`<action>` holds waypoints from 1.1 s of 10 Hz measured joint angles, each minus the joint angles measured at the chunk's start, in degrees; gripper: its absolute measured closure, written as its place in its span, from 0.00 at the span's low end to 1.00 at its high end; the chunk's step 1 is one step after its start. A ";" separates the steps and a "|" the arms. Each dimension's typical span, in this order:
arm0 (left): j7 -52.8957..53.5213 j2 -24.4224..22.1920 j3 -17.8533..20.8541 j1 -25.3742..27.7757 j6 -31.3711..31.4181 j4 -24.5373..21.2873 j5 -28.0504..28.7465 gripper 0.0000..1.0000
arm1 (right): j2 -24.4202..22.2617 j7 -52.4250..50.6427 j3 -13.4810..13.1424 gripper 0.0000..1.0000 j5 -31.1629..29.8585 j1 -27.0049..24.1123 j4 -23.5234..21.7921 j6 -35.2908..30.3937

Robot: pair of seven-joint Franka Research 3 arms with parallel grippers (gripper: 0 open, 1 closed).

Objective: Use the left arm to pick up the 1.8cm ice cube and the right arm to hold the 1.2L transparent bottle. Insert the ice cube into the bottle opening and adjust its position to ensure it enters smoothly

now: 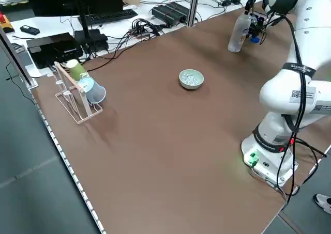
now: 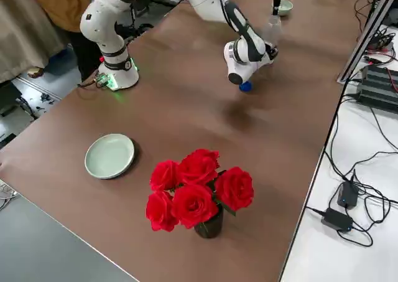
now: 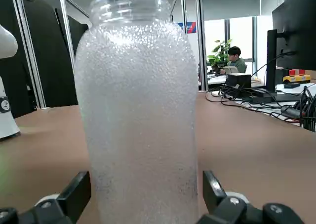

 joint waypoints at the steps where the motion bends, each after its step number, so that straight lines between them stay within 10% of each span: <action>1: 0.02 0.00 0.02 0.00 0.27 0.01 0.00 0.59 | 0.00 0.00 0.00 0.00 0.00 0.00 0.00 0.00; 11: 0.22 -0.03 0.05 0.02 0.46 0.33 0.32 0.15 | 0.00 -0.04 -0.21 0.00 0.03 -0.42 0.00 -0.02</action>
